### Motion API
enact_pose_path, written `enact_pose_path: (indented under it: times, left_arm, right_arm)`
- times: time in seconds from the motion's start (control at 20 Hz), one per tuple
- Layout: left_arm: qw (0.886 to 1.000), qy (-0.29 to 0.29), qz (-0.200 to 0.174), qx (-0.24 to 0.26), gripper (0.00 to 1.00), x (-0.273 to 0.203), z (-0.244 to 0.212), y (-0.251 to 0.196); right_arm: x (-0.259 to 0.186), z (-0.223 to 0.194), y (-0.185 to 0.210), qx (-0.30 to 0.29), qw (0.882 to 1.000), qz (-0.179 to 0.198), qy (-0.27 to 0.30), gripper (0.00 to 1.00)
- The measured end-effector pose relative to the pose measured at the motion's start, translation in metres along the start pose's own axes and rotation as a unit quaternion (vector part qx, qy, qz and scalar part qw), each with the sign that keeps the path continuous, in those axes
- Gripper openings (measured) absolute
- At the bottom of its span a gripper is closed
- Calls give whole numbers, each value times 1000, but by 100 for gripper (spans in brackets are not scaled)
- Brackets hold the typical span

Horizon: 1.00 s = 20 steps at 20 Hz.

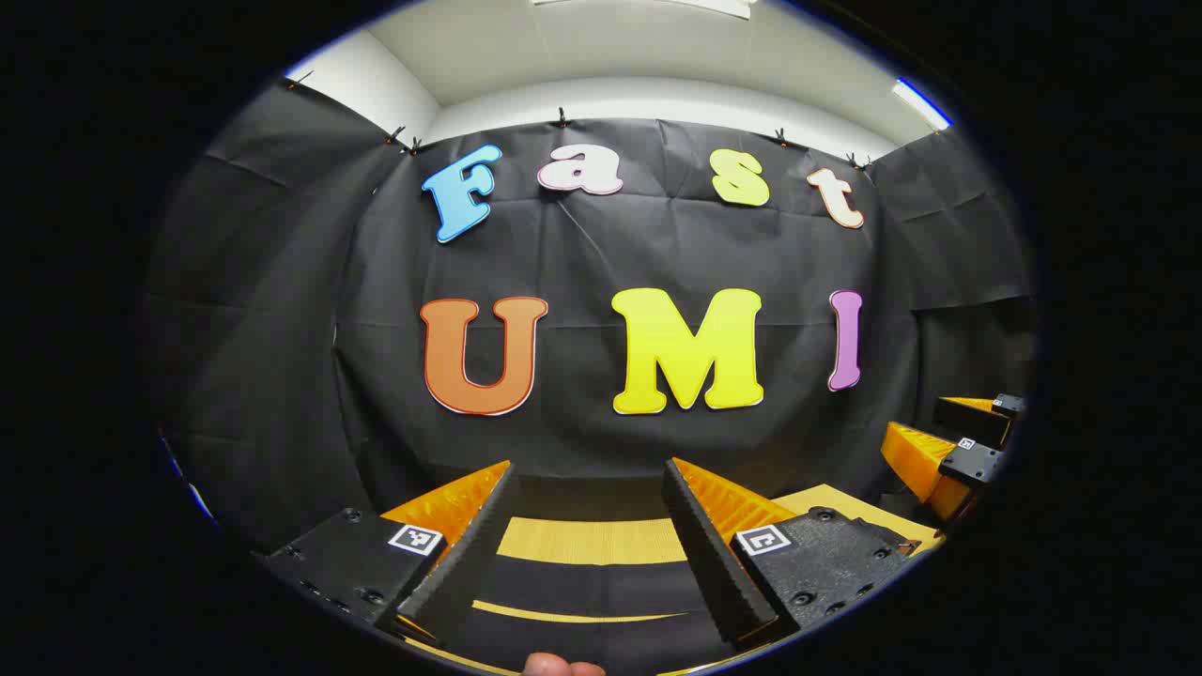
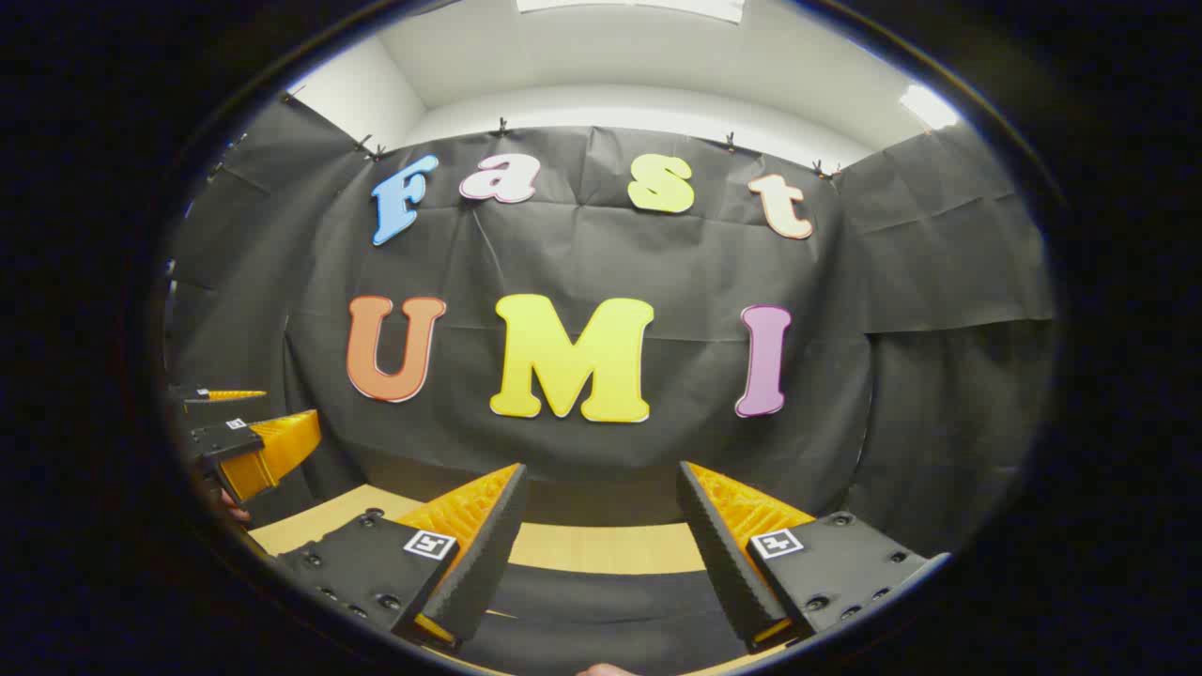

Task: Grasp the waist and the cuffs of the jeans and fold them to make the two legs overlap; first hold the waist and fold one-third of the jeans toward the cuffs, then hold the cuffs and fold the remaining one-third in the same direction to finish folding.

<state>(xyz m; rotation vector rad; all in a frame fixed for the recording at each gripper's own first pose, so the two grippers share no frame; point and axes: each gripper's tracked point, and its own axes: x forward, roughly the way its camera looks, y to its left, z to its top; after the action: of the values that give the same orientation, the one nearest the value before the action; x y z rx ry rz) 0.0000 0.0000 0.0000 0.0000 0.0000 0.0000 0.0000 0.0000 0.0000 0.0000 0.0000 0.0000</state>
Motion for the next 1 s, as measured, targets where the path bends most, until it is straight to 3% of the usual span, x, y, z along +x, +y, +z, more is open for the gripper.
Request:
enact_pose_path:
  times: [0.45,1.0]
  left_arm:
    - [1000,7,-17,4,98,-2,-4,-4]
    - [1000,22,-12,-2,98,7,-22,-1]
  right_arm:
    - [-2,2,-2,-3,1000,1,-3,96]
    - [5,-10,-25,-9,1000,-9,13,96]
